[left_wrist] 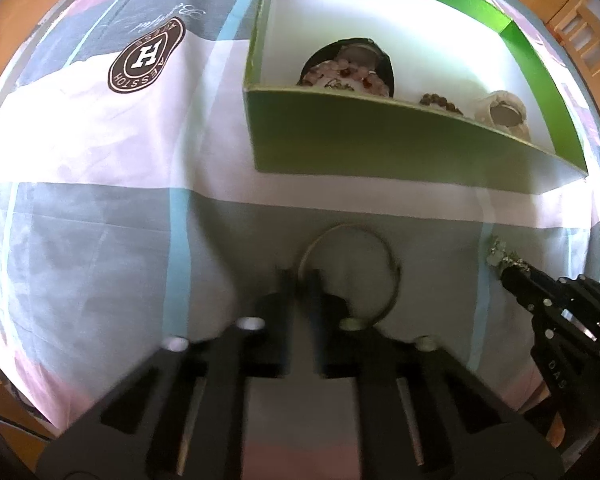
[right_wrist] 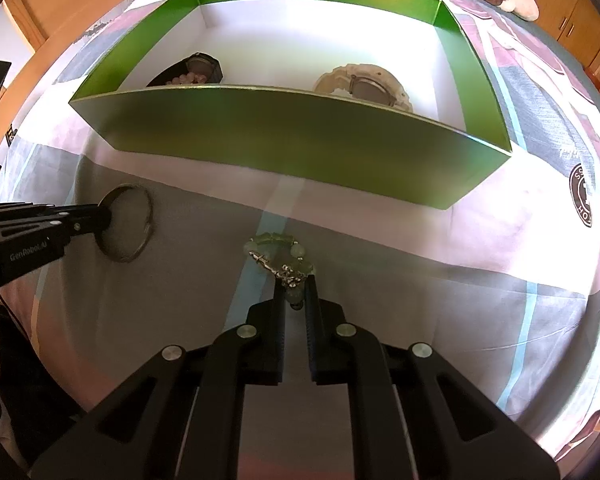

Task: Organize jewelry
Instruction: 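Grasp the silver bangle rim with the left tool while the right tool grasps the jade bracelet, then lift the silver bangle with the left tool while the right tool lifts the jade bracelet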

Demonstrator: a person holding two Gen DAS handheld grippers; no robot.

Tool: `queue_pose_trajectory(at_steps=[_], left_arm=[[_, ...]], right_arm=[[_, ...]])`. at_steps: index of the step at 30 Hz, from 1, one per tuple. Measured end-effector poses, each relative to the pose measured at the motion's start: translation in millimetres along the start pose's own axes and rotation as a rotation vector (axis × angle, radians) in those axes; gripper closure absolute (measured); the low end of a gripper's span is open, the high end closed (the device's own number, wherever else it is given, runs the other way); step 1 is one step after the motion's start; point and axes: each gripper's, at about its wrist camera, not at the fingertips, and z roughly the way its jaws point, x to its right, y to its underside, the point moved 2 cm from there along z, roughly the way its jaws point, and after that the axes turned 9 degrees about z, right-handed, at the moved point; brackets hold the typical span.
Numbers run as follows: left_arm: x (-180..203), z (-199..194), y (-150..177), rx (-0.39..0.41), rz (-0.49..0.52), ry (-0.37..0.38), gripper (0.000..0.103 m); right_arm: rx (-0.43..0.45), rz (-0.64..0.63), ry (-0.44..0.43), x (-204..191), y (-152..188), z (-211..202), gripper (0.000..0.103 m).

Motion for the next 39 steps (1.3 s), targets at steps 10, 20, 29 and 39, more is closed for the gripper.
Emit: queue_pose_trajectory(at_steps=[10,20,29,39], left_arm=[[-2,-22,-6,0.074,0.008,-0.035,0.100],[14,-34,-6,0.117,0.076,-0.077,0.100],[19,-33,-4,0.141,0.080,-0.085,0.100],[18,-32,-2,0.137,0.085,-0.084,0.100]], right_arm=[[0.025,0.006,-0.008,2,1,-5,0.094],[0.023,0.000,-0.004,1,4,-5,0.094],[0.076,0.015,-0.052,5,5,-16,0.094],[0.075,0.055,-0.054,16,-2,-28,0.070]])
